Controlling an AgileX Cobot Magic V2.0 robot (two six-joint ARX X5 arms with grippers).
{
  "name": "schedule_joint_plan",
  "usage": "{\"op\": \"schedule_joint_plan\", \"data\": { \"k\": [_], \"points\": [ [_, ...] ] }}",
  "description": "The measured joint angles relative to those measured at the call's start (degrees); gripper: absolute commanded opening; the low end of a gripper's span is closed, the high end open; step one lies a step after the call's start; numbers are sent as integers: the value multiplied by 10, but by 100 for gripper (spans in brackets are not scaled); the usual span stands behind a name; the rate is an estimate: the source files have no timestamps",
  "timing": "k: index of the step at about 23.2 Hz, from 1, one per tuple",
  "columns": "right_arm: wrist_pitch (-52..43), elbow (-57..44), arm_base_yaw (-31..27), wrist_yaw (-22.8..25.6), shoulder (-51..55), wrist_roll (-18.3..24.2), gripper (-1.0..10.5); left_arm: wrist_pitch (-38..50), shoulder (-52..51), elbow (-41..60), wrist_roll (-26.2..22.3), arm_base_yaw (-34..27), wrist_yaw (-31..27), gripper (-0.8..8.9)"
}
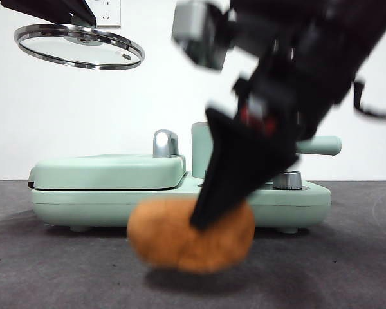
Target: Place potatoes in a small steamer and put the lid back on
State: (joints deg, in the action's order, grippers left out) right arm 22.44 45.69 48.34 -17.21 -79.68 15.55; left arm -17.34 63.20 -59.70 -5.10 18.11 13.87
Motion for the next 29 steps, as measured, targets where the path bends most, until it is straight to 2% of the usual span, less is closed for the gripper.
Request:
{"op": "schedule_joint_plan", "data": {
  "k": [3, 6, 9, 17, 24, 29],
  "points": [
    [92, 66, -9, 42, 42, -54, 214, 0, 0, 0, 0, 0, 0, 14],
    [224, 159, -31, 82, 45, -101, 214, 3, 0, 0, 0, 0, 0, 14],
    [311, 248, -63, 97, 34, -131, 214, 4, 0, 0, 0, 0, 0, 14],
    [345, 365, -138, 98, -13, -140, 214, 4, 0, 0, 0, 0, 0, 14],
    [344, 438, -194, 99, -88, -126, 214, 4, 0, 0, 0, 0, 0, 13],
    [336, 492, -213, 99, -141, -114, 214, 4, 0, 0, 0, 0, 0, 13]
  ]
}}
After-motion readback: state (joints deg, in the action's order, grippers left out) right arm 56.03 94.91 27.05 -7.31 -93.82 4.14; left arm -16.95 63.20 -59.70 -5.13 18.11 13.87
